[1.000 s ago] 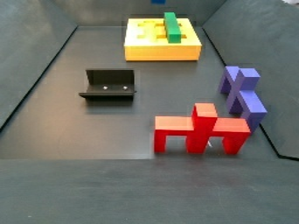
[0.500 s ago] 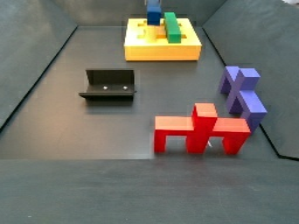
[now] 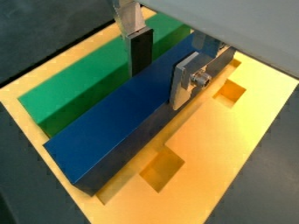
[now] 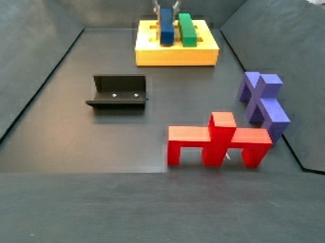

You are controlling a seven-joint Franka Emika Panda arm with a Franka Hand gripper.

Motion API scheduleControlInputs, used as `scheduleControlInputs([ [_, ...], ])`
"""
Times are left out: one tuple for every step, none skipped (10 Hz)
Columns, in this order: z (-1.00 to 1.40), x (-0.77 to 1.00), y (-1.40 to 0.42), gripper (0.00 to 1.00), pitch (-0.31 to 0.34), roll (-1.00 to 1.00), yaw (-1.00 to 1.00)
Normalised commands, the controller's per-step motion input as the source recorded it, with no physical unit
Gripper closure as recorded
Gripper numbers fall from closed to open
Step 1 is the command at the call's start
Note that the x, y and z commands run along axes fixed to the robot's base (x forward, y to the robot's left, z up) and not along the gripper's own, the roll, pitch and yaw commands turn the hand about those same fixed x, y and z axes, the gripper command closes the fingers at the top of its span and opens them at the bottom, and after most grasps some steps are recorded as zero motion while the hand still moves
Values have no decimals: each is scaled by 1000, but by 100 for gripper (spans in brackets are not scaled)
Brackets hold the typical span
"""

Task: Pick up the blue object. Move up. Move to above the board. Insert the blue object.
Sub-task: Insert the blue object.

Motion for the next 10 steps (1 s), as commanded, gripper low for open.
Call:
scheduleControlInputs([
  [-171,0,17,100,0,0,0],
  [-166,97,17,100,4,0,34],
  [-211,154,49,100,16,3,71],
  [-231,186,66,100,19,17,63],
  [-229,209,166,100,27,9,6],
  [-191,174,29,100,20,0,0],
  [-211,234,0,100,27,0,0],
  [-226,109,0,100,3,0,0],
  [-177,126,-166,100,13,7,0],
  [-160,103,-197,100,4,0,0],
])
